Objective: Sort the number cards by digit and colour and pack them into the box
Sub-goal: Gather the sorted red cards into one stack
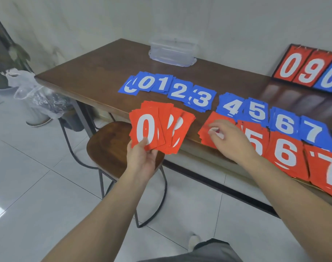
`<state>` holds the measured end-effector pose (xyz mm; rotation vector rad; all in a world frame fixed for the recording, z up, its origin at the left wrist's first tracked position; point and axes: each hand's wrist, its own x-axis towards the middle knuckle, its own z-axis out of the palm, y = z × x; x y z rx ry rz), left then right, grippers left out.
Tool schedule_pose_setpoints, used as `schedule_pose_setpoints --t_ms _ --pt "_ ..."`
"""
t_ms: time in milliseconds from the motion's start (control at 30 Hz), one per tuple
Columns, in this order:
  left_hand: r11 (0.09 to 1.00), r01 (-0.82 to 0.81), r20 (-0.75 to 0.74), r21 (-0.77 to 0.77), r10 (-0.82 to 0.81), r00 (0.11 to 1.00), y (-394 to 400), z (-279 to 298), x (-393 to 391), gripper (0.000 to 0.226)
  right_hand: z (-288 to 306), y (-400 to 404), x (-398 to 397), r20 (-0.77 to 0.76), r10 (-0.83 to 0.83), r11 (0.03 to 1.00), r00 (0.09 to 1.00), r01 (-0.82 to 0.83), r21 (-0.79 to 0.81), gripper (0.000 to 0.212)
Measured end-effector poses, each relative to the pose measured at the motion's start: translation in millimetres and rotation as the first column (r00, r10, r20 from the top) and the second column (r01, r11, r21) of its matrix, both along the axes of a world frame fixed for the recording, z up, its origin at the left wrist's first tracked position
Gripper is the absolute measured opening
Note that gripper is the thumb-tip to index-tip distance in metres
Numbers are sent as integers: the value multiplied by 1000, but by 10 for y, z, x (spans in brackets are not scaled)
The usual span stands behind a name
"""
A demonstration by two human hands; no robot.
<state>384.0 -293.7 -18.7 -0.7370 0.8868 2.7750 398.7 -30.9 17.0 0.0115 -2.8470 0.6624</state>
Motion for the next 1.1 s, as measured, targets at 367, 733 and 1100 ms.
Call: schedule_pose_setpoints --t_ms 367,733,1100 --pt "998 -59 4 -3 59 998 456 57 292 40 -86 84 113 137 112 977 984 -134 165 37" --pt "981 -113 65 -157 124 990 1140 97 413 42 5 59 246 133 228 973 965 -230 -1 26" --pt "983 -117 84 -141 130 988 1278 156 581 41 6 1213 369 123 64 967 990 -92 237 38"
